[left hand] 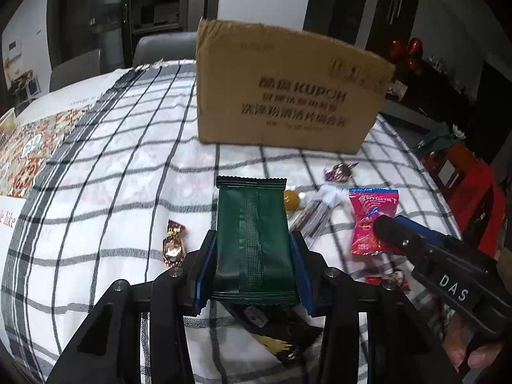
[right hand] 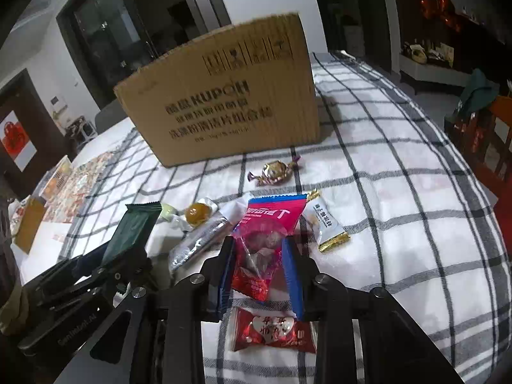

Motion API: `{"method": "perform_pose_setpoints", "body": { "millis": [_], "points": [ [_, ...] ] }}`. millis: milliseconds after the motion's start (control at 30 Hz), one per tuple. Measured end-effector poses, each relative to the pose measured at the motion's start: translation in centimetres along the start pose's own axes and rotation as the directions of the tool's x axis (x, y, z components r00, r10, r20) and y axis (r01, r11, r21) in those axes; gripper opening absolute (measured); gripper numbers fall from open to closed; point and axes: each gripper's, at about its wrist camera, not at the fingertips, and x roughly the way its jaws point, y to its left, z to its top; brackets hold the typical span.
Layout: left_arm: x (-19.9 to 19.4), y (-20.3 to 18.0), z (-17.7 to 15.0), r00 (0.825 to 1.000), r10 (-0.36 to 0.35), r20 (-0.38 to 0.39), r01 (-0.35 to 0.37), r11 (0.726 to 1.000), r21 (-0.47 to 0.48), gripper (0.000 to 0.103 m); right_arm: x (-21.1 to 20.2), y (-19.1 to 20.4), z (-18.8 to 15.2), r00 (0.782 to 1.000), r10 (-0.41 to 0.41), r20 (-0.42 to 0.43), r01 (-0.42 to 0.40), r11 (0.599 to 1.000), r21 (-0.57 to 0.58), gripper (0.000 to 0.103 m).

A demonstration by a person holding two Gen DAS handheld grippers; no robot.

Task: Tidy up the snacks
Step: 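Grasp the green packet with the left gripper while the right gripper grasps the pink bag, then carry the green packet and pink bag into the box and release both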

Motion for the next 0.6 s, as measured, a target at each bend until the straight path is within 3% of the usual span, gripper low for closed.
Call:
{"method": "perform_pose_setpoints", "body": {
  "millis": [167,200,300,600],
  "points": [
    [-1.5,-0.6,0.7,0.999,-0.016,0.037,0.015,1.000,0.006,0.044,-1.4,0.2,0.2,0.999,0.018,0.033,-0.018,1.000,-0.007,0.027],
    [-1.9,-0.8,0.9,0.999,-0.018,0.047,0.018,1.000,0.009,0.044,-1.7,0.3,0.3,0.999,0.023,0.039,-0.022,1.000,-0.014,0.021],
    [-2.5,-1.0,1.3,0.998,-0.025,0.064,0.024,1.000,0.010,0.044,-2.2,0.5,0.4,0.998,0.030,0.054,-0.029,0.999,-0.021,0.018],
    [-3.2,-1.4,1.4,0.996,-0.034,0.084,0.033,0.999,0.022,0.044,-2.4,0.6,0.2,0.997,0.046,0.055,-0.044,0.998,-0.037,0.009]
  ]
}}
